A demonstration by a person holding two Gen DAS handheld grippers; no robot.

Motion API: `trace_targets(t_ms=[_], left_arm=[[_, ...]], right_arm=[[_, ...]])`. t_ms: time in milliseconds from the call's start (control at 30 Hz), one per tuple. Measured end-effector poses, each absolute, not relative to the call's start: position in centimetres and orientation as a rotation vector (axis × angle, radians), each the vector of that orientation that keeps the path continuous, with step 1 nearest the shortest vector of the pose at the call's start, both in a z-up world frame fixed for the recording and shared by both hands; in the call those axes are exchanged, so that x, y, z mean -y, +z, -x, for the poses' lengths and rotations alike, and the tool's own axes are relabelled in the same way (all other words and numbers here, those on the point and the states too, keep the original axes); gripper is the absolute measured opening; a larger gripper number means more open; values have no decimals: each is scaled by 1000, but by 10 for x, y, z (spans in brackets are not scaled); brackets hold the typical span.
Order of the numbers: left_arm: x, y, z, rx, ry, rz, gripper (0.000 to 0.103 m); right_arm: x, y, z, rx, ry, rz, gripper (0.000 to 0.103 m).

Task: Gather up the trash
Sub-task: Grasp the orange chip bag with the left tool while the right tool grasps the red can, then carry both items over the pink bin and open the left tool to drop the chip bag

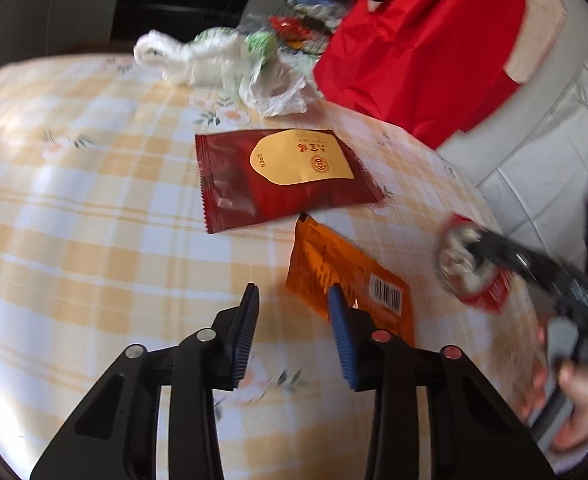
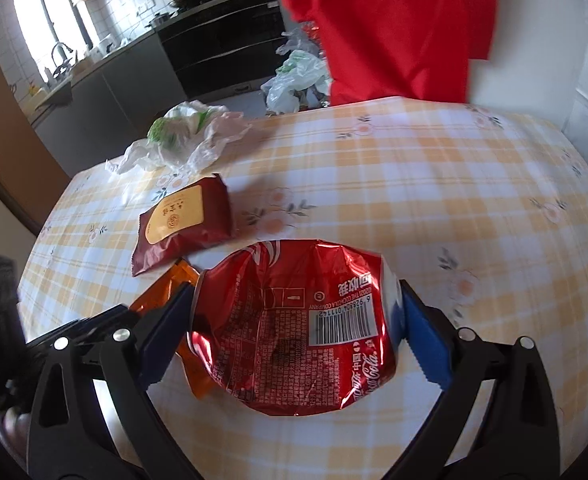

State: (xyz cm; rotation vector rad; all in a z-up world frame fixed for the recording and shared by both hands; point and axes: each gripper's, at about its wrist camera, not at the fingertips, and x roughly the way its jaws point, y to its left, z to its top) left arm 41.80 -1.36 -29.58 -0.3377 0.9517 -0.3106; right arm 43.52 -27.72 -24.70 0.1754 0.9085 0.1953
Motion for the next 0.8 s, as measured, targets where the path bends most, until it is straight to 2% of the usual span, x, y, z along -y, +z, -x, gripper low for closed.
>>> trace_targets(t_ms=[167,200,300,800], left_arm=[[20,-301,-435,-971,-267,366,24],[22,-302,-436,-978,-275,367,13],[26,-297,-431,-946,-279,343,4],[-4,-206,-316,-752,-328,237,1]], right_arm=[[292,-243,-420,-881,200,-224,95],[294,-243,-416,-877,200,-231,95],[296,-241,-405,-877,207,-253,95],[289,-192,-322,-797,240,-275,95]])
